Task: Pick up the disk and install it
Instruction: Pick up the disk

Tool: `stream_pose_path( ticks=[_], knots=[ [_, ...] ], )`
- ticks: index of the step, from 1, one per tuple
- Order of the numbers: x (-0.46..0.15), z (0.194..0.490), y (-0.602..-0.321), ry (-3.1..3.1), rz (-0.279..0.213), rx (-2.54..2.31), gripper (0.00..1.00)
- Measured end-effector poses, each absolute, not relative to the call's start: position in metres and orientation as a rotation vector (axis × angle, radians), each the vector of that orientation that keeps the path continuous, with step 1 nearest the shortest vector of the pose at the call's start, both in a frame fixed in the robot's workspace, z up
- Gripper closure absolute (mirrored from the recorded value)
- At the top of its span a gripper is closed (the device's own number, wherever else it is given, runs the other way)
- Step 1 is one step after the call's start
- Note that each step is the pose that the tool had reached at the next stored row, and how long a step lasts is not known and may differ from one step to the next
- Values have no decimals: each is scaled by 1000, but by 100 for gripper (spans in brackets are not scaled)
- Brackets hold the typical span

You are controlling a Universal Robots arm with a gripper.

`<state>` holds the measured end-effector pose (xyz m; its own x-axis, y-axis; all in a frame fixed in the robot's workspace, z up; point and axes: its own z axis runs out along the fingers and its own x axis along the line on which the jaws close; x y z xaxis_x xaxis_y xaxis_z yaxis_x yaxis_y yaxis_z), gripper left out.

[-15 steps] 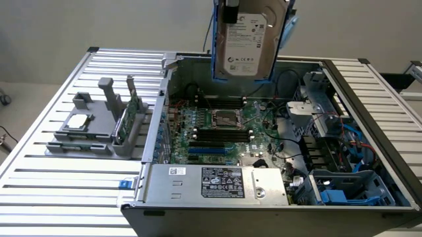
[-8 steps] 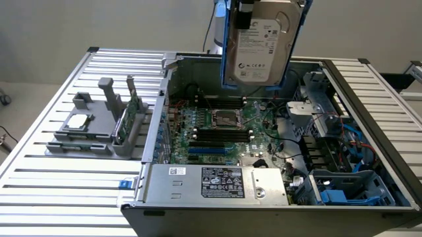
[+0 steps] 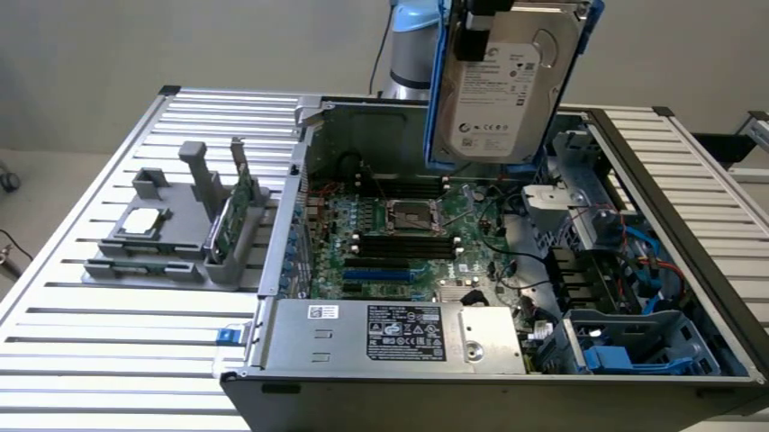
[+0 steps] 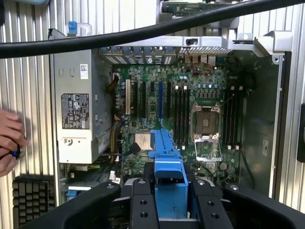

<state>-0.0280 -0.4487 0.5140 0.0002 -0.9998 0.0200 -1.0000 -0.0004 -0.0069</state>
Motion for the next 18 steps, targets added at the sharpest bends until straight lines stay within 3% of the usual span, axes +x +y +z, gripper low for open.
stream_pose_path(
  ticks=[18],
  knots=[
    [-8, 514, -494, -2206, -32, 2207, 67]
  ],
)
